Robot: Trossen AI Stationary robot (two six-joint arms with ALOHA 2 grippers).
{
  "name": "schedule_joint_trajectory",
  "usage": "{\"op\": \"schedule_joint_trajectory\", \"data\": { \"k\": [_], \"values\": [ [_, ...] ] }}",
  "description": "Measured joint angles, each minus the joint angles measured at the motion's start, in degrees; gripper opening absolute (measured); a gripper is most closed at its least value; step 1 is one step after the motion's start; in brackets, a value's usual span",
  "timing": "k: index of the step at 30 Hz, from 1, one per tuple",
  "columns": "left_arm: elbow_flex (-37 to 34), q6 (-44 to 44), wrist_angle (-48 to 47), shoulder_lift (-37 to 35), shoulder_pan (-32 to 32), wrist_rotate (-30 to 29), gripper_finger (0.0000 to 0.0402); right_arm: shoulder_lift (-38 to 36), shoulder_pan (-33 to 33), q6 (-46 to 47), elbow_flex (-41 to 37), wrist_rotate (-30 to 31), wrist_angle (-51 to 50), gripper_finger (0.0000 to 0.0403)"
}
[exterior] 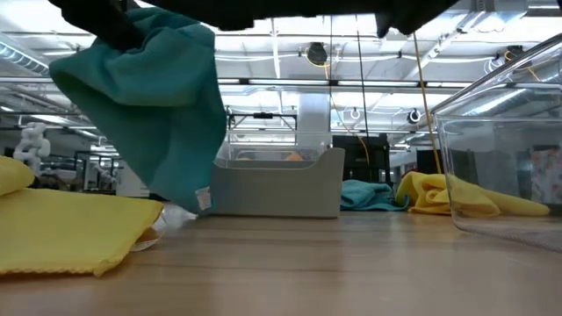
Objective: Sort microfiber towel by color & place in baskets
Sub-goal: Put the bottom blue microfiber towel into the grey bin
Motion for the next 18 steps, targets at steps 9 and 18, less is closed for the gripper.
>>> {"op": "schedule_joint_trajectory", "data": {
  "k": [9,18],
  "values": [
    [-0.1,1.7,2.5,2.2,-2.0,0.0,0.0026,0.1,1.7,1.7,3.2,25.3,-14.1,0.0285],
    [-0.1,3.3,2.9,2.3,-4.5,-2.9,0.0027,-4.6,5.9,6.4,3.3,34.9,-29.6,0.0285]
  ]
}}
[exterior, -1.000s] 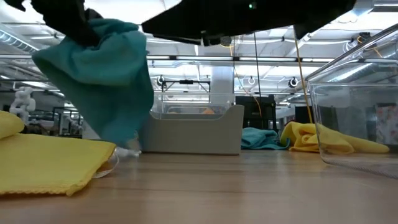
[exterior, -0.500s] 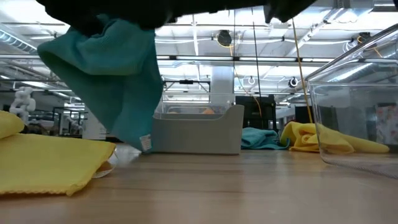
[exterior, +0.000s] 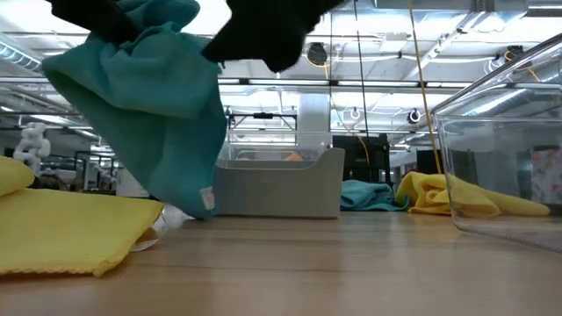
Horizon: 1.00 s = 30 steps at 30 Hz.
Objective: Sort microfiber towel by color & place in baskets
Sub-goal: Put the bottom blue microfiber towel into the grey bin
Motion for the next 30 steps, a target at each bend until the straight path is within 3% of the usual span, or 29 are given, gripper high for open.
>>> {"op": "schedule_joint_trajectory", "data": {
  "k": [7,14,19,25,27,30],
  "values": [
    [1.2,7.2,5.8,-0.2,-1.7,-2.3,0.0027,-0.2,-3.3,12.4,0.0,-16.1,-5.3,0.0285],
    [1.9,13.2,8.1,-0.4,-4.1,-5.5,0.0027,-0.2,-5.2,16.6,0.0,-17.4,-7.9,0.0255],
    [1.9,14.1,8.5,-0.9,-5.1,-9.5,0.0027,-0.2,-5.6,17.9,0.0,-22.4,-9.0,0.0182],
    [1.9,14.5,10.4,-1.0,-5.2,-11.4,0.0027,-0.2,-5.4,12.8,0.0,-28.6,-4.5,0.0029],
    [1.9,14.5,10.7,-1.0,-5.2,-11.4,0.0027,-0.2,-5.3,11.5,0.0,-30.6,-2.3,0.0012],
    [1.9,14.3,11.1,-1.0,-5.2,-11.3,0.0027,-0.2,-4.8,8.9,0.0,-30.8,1.4,0.0018]
  ]
}}
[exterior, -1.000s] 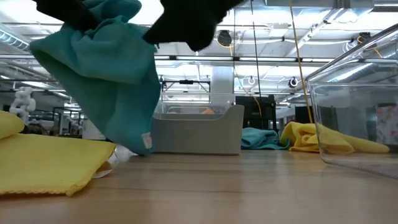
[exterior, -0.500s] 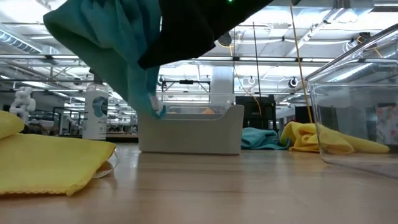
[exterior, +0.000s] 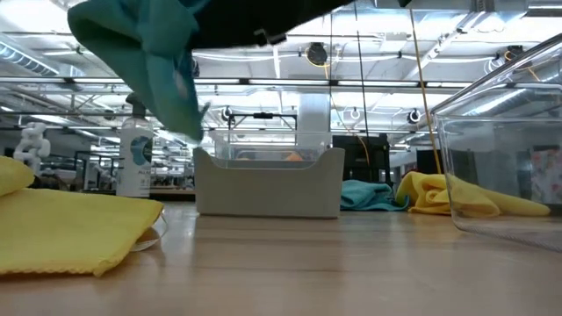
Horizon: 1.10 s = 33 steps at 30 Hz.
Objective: Sort microfiber towel by color & place in baskets
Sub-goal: Put the bottom blue microfiber towel into the grey bin
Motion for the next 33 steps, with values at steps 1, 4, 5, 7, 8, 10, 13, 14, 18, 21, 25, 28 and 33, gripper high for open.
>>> {"op": "schedule_joint_trajectory", "data": {
  "k": [1,4,5,7,8,10,13,14,18,21,25,28,33],
  "values": [
    [0.0,-0.6,0.0,0.0,0.0,0.1,0.0027,0.0,0.2,-1.2,0.0,0.0,1.1,0.0019],
    [-0.8,-1.2,0.7,0.1,0.0,0.5,0.0027,0.0,1.1,-5.0,0.0,0.0,4.3,0.0012],
    [-1.3,-1.2,0.8,0.1,0.0,0.5,0.0027,0.0,1.4,-6.3,0.0,0.0,5.4,0.001],
    [-2.0,-1.2,0.8,0.2,0.3,0.6,0.0027,0.0,2.0,-8.4,0.0,0.0,7.6,0.0006],
    [-2.2,-1.3,0.9,0.2,0.5,0.7,0.0027,0.0,2.2,-9.1,0.0,0.1,8.8,0.0005],
    [-2.4,-1.3,0.9,0.2,0.9,0.7,0.0027,0.0,2.6,-10.7,0.0,0.6,10.9,0.0007],
    [-2.4,-1.3,1.8,0.2,1.7,2.9,0.0027,0.0,3.4,-14.0,0.0,5.3,14.0,0.0018],
    [-2.4,-1.3,2.1,0.2,2.0,4.4,0.0027,0.0,3.7,-15.5,0.0,7.9,14.8,0.0025],
    [-2.4,-1.4,2.4,0.3,2.9,7.8,0.0027,0.0,4.5,-19.4,0.0,14.5,16.4,0.0066],
    [-2.4,-1.4,2.5,1.1,3.5,8.3,0.0027,0.0,5.0,-21.4,0.0,15.1,18.2,0.0111],
    [-2.4,-1.4,2.5,2.7,4.1,8.8,0.0027,0.0,5.1,-22.5,0.0,15.3,21.1,0.0182],
    [-2.4,-1.3,2.9,3.8,4.5,10.7,0.0027,0.0,4.9,-22.8,0.0,15.8,22.5,0.0234],
    [-2.4,-0.8,4.2,4.6,4.9,11.5,0.0027,0.0,4.1,-22.6,0.0,17.3,22.8,0.0301]
  ]
}}
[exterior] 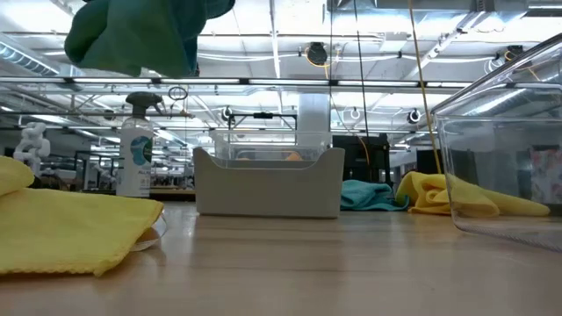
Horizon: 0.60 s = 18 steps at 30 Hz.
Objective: Sort microfiber towel by color & place in baskets
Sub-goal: Put the bottom blue microfiber towel into the grey bin
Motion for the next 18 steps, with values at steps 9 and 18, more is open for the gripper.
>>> {"op": "schedule_joint_trajectory", "data": {
  "k": [9,18],
  "values": [
    [0.0,1.2,0.8,0.0,0.0,2.6,0.0027,0.0,-1.4,5.5,0.0,-0.3,-1.4,0.0325],
    [-0.1,1.7,6.0,0.0,-0.1,2.6,0.0059,0.0,-1.7,8.1,0.0,-0.8,-3.9,0.0272]
  ]
}}
